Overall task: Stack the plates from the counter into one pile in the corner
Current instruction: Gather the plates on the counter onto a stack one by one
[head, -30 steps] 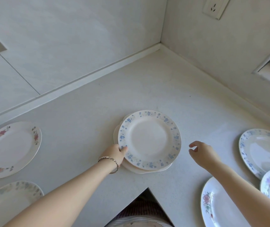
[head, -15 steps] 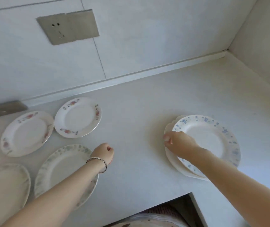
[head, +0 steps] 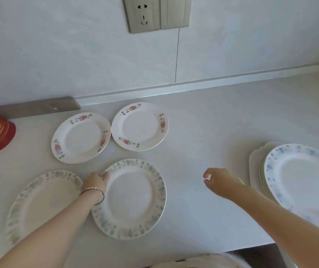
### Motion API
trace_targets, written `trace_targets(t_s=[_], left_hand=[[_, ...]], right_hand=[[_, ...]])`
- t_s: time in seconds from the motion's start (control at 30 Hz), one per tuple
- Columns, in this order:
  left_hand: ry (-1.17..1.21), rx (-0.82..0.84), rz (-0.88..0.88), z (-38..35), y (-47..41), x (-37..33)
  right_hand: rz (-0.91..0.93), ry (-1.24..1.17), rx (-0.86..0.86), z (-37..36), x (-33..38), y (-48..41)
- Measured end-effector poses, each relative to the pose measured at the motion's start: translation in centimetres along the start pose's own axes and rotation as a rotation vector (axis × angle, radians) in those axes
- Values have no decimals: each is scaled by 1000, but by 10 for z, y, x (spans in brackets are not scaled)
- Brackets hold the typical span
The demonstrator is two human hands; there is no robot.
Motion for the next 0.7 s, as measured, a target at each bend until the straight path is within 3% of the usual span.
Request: trace_targets(t_s=[0.43,0.7], left_hand=[[430,-206,-115,32,41,-39],[764,-114,-58,8,128,-141]], right_hand=[[-137,-124,-54,16,-51,22],[-316,-253,-346,85,-168,64]])
Point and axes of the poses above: each hand's wrist, its own y-axis away from the middle knuckle, its own z-axis out of the back of the hand, x = y × z, the point moved 10 cm from there along -y, towards the middle knuckle, and after that the axes turned 8 degrees about -x, right-handed, at the moved point
